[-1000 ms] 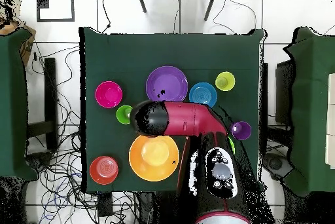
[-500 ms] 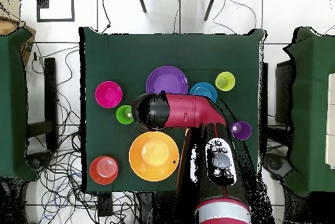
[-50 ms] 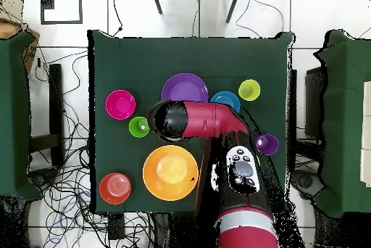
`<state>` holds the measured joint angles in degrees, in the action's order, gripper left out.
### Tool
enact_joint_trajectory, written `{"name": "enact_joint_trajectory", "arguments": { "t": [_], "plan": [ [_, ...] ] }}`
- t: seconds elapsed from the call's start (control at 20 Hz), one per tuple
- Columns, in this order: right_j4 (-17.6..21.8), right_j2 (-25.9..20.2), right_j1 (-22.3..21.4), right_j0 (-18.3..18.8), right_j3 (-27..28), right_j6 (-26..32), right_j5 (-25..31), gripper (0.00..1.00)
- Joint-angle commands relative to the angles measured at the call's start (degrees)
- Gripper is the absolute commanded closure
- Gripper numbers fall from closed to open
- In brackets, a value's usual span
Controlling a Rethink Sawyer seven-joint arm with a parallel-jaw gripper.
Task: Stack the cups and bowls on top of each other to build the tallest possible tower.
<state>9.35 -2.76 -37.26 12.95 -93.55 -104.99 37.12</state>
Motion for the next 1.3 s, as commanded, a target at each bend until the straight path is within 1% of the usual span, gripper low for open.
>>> {"name": "enact_joint_trajectory", "arguments": {
  "t": [0.05,0.3,0.4,0.7,1.1,1.2,1.3],
  "plan": [
    [2.0,-4.3,2.3,-0.3,2.8,1.0,3.5,0.0],
    [2.0,-3.9,2.5,-0.5,3.4,1.0,4.7,0.0],
    [1.7,-3.7,2.6,-0.7,3.8,0.7,6.2,0.0],
    [-0.1,-4.5,3.5,-0.6,7.5,-0.3,9.8,0.0],
    [-0.6,-4.9,3.7,-0.7,9.9,-0.6,12.5,0.0],
    [-0.8,-5.2,3.4,-0.5,9.8,-0.3,12.8,0.0],
    [-0.6,-5.5,2.8,-0.3,8.6,0.3,12.0,0.0]
  ]
}}
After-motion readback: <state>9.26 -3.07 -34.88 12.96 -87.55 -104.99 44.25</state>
